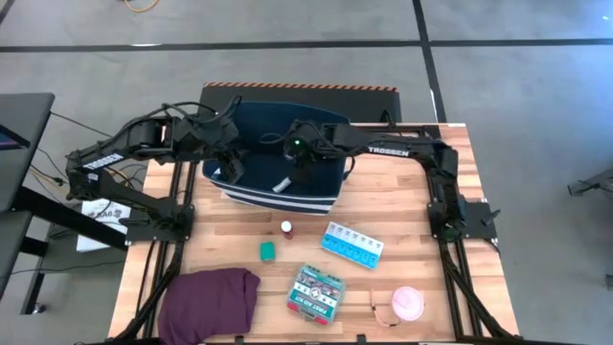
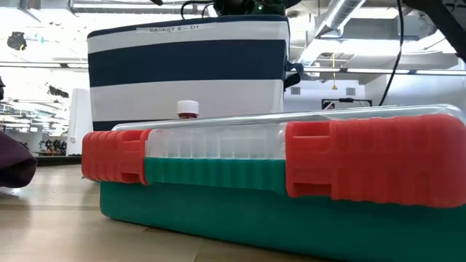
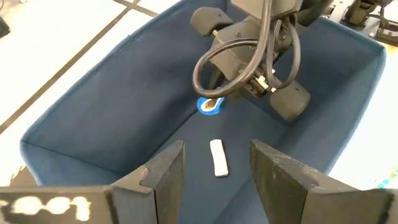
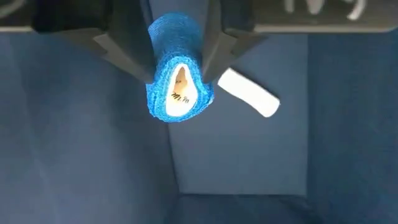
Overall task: Pick & place medical supplies in basket/bin
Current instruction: Put the blue bandage into the blue bin, then put the pink pill dispenser into the blue bin
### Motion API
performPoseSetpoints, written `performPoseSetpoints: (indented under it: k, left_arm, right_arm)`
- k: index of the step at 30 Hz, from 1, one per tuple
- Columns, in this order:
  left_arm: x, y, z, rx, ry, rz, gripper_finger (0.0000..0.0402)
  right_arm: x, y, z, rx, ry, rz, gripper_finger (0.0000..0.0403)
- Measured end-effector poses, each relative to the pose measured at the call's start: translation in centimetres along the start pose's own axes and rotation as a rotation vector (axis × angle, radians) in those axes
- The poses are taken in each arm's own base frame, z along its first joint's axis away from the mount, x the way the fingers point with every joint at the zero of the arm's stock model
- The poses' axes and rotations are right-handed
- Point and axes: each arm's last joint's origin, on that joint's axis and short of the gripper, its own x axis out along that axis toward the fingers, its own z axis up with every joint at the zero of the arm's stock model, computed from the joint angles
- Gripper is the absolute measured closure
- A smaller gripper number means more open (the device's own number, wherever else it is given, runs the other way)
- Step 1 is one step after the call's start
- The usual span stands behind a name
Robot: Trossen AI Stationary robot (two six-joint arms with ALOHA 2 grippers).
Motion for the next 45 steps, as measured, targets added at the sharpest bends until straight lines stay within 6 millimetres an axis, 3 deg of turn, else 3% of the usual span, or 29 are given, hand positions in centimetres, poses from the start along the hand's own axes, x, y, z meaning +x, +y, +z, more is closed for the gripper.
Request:
performPoseSetpoints:
  k: [4,7,12,17,24,34,40,45]
  left_arm:
    - [0.0,0.0,0.0,0.000,0.001,0.000,0.0232]
    - [0.0,0.0,0.0,0.000,0.001,0.000,0.0232]
    - [0.0,0.0,0.0,0.000,0.001,0.001,0.0232]
    - [0.0,0.0,-0.1,0.002,0.013,-0.004,0.0232]
    - [0.0,0.1,-0.7,-0.018,0.067,0.003,0.0232]
    - [-0.8,0.6,-1.3,-0.053,0.094,0.012,0.0232]
    - [-1.1,0.7,-1.4,-0.057,0.089,0.005,0.0232]
    - [-1.2,0.8,-1.4,-0.060,0.082,0.010,0.0232]
  right_arm:
    - [0.0,-0.2,-0.1,-0.007,0.016,0.005,0.0226]
    - [-1.1,-0.2,0.1,-0.049,-0.001,0.004,0.0197]
    - [-5.1,-0.1,1.5,-0.077,-0.085,-0.062,0.0172]
    - [-9.8,0.7,2.5,-0.102,-0.132,-0.079,0.0176]
    - [-16.5,5.7,2.0,-0.186,-0.175,0.027,0.0201]
    - [-23.2,12.3,-2.0,-0.200,-0.111,0.119,0.0234]
    - [-24.6,15.6,-5.2,-0.226,0.074,0.160,0.0249]
    - [-23.3,19.5,-6.7,-0.123,0.277,0.276,0.0260]
